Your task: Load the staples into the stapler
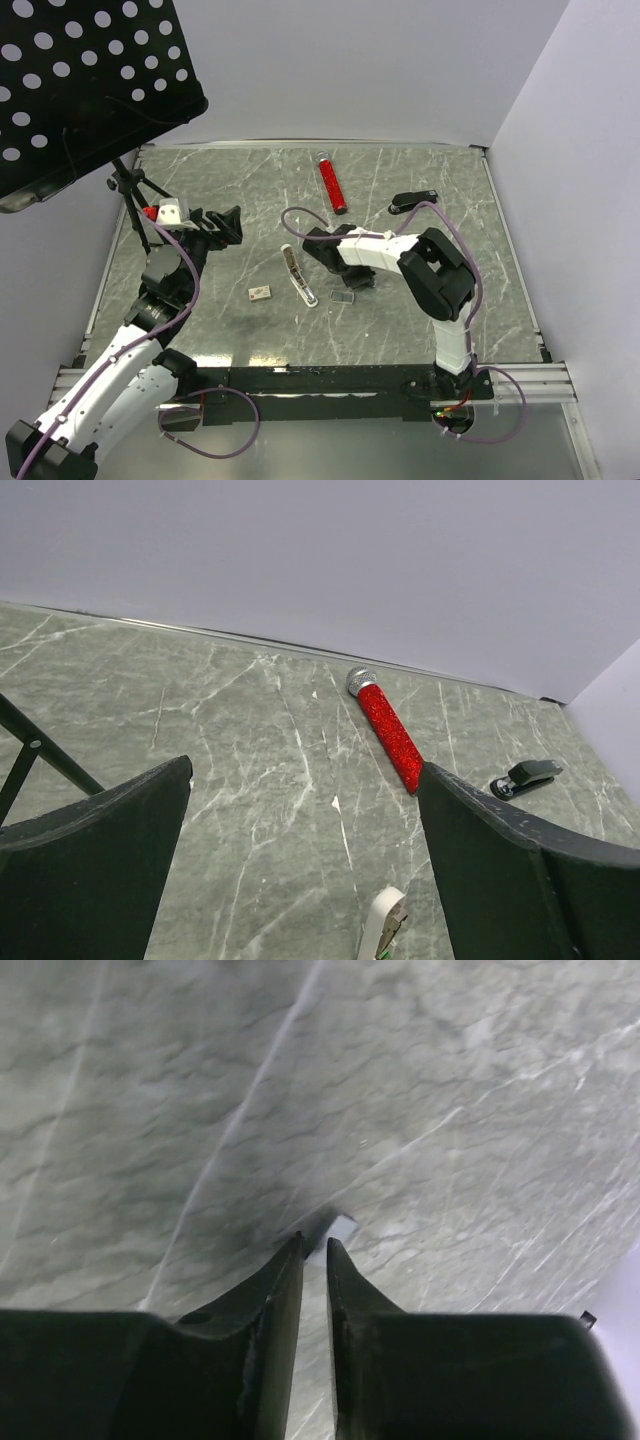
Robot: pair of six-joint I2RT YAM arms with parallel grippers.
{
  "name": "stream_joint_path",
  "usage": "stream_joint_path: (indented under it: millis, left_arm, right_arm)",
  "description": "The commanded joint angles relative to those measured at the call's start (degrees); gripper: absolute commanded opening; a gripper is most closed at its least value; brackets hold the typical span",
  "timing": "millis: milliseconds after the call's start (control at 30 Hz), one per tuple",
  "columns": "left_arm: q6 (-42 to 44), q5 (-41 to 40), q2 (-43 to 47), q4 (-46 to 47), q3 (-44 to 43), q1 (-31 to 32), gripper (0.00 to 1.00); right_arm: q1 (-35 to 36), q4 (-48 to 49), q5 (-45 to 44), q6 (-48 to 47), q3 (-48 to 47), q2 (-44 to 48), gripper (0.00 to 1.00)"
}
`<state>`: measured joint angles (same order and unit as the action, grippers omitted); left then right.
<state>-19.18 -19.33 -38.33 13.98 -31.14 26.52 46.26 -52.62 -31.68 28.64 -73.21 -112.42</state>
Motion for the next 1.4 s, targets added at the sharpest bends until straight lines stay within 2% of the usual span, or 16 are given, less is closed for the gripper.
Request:
stream_joint_path:
  millis: [0,200,300,400,600,833,1000,1367]
  left_arm:
    - [0.3,0.9,0.9,2.6,0.2,0.3,1.0]
    - [0.4,0.6,1.1,2.5,0.3,0.3,0.99]
    - [0.2,0.7,1.1,2.5,0.3,0.3,0.99]
    - [0.1,0.7,1.1,2.5,0.4,0.3,0.99]
    - [0.1,0.6,1.3,2.6,0.4,0.4,0.99]
    - [0.1,0.6,1.9,2.5,0.4,0.4,0.99]
    - [0.1,0.6,2.2,2.4,0.4,0.4,0.99]
    - [0.1,0.6,2.4,2.4,0.4,0.3,0.99]
  right_arm:
    - [1.3,-1.9,2.0,-0.3,-3.0,1.5,0.26]
    - [0.9,-4.0,2.7,-0.1,-4.5,5.7,0.29]
    - [-1.3,-5.5,4.3,1.0,-4.6,9.3,0.41]
    - [-5.2,-5.7,8.6,4.0,-2.6,12.6,0.44]
    - [-13.3,3.6,21.8,12.0,7.4,18.8,0.44]
    - [-14.3,8.3,22.5,20.7,9.1,16.5,0.49]
    - [-15.7,10.1,20.6,22.6,9.9,15.1,0.48]
    - [-17.5,10.9,20.5,23.2,10.6,12.1,0.38]
